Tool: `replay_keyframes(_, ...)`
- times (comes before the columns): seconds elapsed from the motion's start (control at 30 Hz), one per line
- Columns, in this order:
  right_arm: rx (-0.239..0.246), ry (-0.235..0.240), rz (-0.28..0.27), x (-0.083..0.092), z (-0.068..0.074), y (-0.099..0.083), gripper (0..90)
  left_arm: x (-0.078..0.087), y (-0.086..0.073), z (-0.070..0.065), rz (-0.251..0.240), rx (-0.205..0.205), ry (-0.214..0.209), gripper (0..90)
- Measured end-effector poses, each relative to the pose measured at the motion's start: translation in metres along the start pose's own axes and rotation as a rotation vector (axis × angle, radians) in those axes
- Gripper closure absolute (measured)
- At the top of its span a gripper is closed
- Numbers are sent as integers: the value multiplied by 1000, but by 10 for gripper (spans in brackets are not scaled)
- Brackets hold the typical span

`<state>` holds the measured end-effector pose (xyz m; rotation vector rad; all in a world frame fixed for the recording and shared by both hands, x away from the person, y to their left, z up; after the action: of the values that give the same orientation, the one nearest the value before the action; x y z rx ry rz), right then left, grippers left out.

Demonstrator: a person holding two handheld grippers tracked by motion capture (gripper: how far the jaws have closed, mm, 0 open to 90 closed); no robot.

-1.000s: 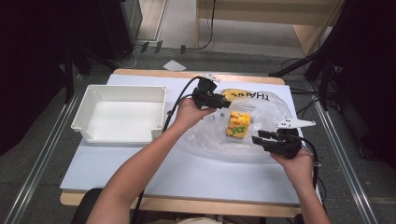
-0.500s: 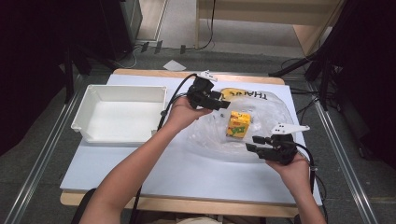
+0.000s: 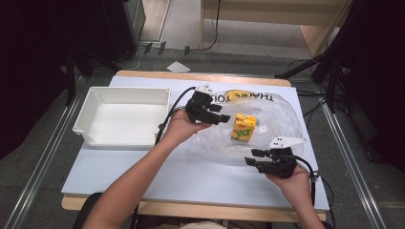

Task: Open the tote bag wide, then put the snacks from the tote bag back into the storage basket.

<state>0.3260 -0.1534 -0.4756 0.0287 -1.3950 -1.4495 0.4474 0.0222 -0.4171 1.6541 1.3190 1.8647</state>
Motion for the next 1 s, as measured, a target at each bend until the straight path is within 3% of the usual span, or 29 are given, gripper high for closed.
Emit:
replay_keyframes(0.43, 24, 18, 14, -4, 5, -15, 556, -12, -5, -10, 33, -49, -24, 419)
replay_keyframes(1.0, 45, 56, 49, -13, 16, -24, 556, -38, -5, -10, 53, -67, -37, 405)
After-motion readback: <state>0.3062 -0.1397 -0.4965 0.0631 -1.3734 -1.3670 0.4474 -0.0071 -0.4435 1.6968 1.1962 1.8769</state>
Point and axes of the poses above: each handheld gripper's, and its own axes: x roughly backward along the jaws, y roughly out of its top, z roughly to its left, the point moved 7 cm from there along -x, roughly forward along the jaws, and after that the axes turned 8 degrees about -x, right-handed, at the moved point
